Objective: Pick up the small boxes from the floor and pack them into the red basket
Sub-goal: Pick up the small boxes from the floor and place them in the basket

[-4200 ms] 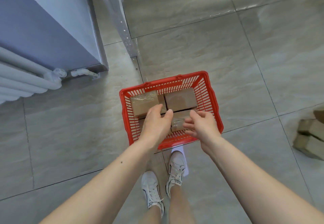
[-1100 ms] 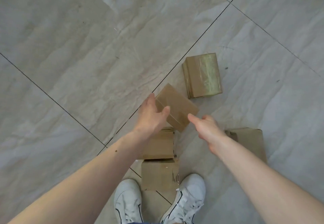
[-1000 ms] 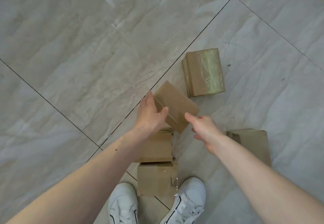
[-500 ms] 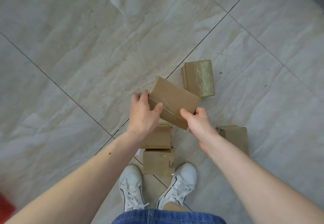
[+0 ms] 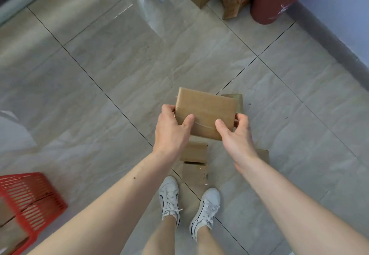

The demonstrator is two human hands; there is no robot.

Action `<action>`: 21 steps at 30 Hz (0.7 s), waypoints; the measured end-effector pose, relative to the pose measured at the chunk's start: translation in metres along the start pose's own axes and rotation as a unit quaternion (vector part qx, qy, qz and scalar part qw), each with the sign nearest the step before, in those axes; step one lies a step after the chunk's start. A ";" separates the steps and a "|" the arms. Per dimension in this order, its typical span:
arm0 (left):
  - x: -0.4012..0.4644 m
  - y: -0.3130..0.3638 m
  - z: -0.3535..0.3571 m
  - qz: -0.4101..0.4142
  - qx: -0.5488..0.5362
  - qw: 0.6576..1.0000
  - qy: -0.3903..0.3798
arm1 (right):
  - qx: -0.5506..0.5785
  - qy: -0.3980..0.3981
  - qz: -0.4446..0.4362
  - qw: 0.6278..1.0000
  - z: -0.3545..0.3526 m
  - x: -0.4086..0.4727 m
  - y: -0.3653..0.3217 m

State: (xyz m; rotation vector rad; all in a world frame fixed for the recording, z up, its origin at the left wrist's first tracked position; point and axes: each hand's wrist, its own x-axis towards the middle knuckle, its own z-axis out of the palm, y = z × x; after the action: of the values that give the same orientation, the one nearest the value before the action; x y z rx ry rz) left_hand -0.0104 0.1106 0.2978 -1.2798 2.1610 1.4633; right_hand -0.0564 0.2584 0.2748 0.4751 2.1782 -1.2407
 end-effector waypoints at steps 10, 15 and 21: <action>-0.059 -0.049 -0.053 -0.046 -0.112 0.991 0.059 | -0.042 -0.046 -0.075 0.995 0.029 -0.068 -0.010; -0.096 -0.093 -0.080 -0.058 -0.162 0.980 0.100 | -0.065 -0.095 -0.109 0.987 0.055 -0.110 -0.004; -0.135 -0.152 -0.130 -0.083 -0.213 0.963 0.147 | -0.108 -0.151 -0.130 0.974 0.107 -0.166 0.006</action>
State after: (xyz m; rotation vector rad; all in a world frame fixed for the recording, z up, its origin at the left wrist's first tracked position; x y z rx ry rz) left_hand 0.2196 0.0551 0.3451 -1.8792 1.8962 1.8283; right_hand 0.1076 0.1652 0.3348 -0.0896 2.1217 -1.1047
